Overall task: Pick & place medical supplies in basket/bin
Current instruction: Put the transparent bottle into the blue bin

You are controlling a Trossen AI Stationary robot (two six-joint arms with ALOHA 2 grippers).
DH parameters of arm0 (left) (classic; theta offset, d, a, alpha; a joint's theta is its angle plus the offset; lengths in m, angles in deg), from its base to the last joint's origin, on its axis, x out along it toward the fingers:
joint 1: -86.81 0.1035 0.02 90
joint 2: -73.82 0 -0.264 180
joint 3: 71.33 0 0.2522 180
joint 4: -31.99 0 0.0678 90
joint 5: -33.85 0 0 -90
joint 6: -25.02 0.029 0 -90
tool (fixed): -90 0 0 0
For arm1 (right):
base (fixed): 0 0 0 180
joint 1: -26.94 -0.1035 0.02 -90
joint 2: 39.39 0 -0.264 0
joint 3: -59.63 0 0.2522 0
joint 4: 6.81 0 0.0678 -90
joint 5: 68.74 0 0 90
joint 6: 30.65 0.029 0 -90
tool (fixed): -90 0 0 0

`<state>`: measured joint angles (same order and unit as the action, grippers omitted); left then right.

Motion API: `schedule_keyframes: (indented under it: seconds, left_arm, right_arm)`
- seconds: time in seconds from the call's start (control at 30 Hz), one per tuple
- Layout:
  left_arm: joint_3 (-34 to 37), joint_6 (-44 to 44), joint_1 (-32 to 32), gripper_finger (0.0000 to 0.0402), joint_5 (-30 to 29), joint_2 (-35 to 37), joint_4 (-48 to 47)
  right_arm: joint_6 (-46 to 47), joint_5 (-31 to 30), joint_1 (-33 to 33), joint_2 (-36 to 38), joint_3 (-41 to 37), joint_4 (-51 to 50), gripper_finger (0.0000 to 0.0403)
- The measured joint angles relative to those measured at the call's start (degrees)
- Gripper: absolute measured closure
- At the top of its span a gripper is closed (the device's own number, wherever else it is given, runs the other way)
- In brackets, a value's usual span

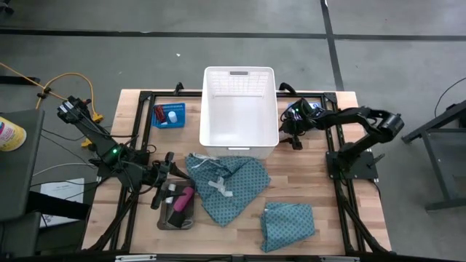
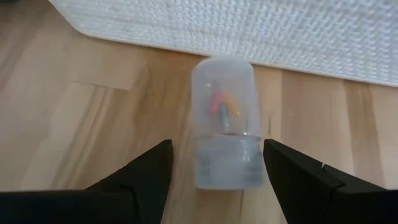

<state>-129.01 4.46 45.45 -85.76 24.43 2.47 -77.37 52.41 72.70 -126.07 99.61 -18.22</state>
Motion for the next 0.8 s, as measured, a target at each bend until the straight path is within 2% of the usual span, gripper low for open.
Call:
schedule_keyframes:
  seconds: [0.13, 0.5, 0.67, 0.8]
  left_arm:
    - [0.0, 0.0, 0.0, 0.0147, 0.0, 0.0, 0.01]
    - [0.0, 0.0, 0.0, 0.0147, 0.0, 0.0, -0.01]
    - [0.0, 0.0, 0.0, 0.0147, 0.0, 0.0, 0.01]
    - [0.0, 0.0, -0.01, 0.0147, 0.0, 0.0, -0.01]
  right_arm:
    - [0.0, -0.67, 0.0, 0.0, 0.0, 0.02, 0.0181]
    - [0.56, -0.85, 0.0, 0.0, 0.0, 0.12, 0.0276]
    - [3.67, -2.34, 0.0, 1.04, -0.02, -0.11, 0.0271]
    - [6.59, -5.9, 0.0, 5.42, -0.02, -3.06, 0.0259]
